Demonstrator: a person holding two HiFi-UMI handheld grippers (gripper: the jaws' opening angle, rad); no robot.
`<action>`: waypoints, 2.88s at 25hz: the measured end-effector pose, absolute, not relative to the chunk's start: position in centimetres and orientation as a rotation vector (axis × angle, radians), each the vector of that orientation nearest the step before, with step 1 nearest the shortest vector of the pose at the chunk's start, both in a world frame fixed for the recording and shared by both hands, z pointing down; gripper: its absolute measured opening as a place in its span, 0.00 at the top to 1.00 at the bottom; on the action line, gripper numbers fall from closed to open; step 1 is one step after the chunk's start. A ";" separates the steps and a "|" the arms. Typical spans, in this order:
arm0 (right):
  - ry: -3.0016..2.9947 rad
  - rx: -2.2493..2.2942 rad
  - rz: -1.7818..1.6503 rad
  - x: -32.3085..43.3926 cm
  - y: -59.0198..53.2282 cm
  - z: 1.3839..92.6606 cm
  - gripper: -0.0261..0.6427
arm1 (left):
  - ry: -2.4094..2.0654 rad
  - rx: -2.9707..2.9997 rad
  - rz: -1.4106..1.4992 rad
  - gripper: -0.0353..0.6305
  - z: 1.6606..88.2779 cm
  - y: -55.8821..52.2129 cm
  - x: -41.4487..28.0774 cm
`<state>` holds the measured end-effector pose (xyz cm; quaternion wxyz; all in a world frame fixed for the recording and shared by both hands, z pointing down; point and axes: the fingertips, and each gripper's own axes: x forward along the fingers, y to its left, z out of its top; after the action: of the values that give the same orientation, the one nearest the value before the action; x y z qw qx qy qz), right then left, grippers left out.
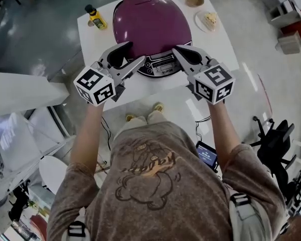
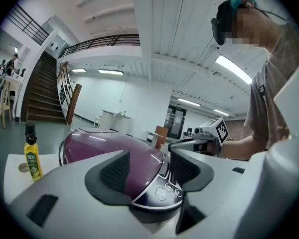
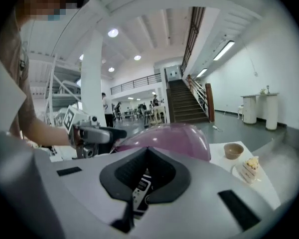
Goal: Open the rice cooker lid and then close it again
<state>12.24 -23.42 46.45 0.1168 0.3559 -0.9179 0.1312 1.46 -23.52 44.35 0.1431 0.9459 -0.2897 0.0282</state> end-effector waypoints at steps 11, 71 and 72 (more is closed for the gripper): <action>-2.670 1.168 0.393 11.7 -17.1 45.1 0.95 | -0.798 2.746 0.021 0.54 42.4 -17.4 -1.7; -2.647 1.562 0.274 13.3 4.1 49.1 0.96 | -1.209 2.654 0.076 0.91 48.3 2.5 -4.9; -2.649 1.561 0.274 13.3 4.1 49.0 0.96 | -1.221 2.649 0.068 0.91 48.2 2.6 -5.0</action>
<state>13.25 4.14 49.03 0.0273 0.5053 -0.8579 0.0886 -5.01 2.56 48.23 0.1119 0.9023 -0.4158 0.0233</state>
